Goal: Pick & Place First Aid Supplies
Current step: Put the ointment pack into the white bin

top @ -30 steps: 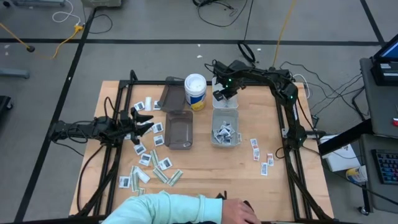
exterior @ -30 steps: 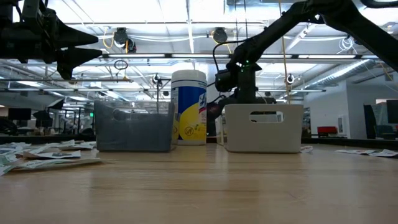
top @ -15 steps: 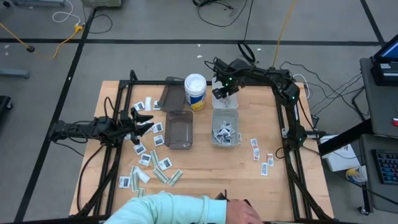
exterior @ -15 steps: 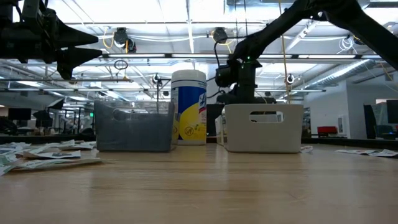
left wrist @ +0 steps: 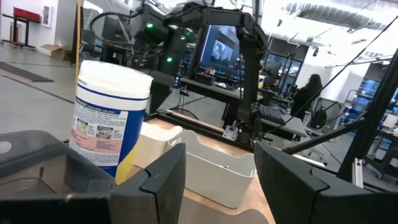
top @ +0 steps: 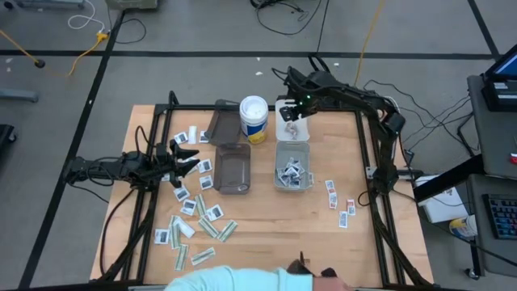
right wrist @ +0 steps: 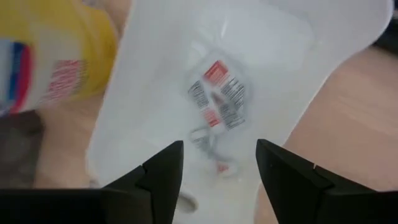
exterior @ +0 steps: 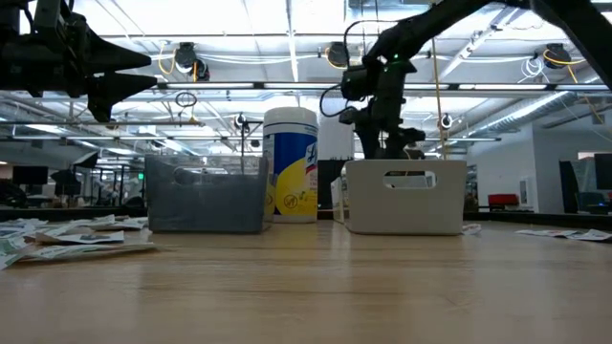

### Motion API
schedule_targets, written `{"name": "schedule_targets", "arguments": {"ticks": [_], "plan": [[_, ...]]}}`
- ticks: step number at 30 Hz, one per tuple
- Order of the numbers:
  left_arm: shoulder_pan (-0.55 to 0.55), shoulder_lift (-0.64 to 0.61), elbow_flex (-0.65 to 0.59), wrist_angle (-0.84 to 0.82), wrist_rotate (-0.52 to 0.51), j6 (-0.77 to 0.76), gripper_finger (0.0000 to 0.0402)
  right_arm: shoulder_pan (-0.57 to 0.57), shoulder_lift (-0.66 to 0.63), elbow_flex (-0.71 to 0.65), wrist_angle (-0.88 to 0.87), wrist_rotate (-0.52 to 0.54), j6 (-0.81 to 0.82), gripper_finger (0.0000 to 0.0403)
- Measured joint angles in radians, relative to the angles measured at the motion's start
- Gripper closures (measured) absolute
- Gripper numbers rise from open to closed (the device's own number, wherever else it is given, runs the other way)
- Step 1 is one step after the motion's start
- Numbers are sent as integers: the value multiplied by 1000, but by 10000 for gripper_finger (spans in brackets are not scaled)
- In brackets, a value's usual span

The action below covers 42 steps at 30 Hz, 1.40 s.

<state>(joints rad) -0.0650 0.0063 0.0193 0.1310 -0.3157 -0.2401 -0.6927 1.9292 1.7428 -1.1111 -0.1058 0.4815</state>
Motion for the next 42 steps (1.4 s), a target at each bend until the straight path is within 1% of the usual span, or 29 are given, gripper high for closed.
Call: {"name": "schedule_targets", "arguments": {"ticks": [9,16,22,27,33,37,42], "plan": [[0,0,0,0,0,0,206,100,-292,-331,85,1,83,206],[0,0,0,0,0,0,206,209,-507,-555,87,1,259,206],[0,0,0,0,0,0,206,317,-668,-715,84,-1,421,206],[0,0,0,0,0,0,206,412,-749,-796,78,-4,519,206],[0,0,0,0,0,0,206,478,-810,-828,60,-3,591,206],[0,0,0,0,0,0,206,511,-807,-860,79,1,603,206],[0,0,0,0,0,0,206,562,-778,-967,194,2,633,206]]}}
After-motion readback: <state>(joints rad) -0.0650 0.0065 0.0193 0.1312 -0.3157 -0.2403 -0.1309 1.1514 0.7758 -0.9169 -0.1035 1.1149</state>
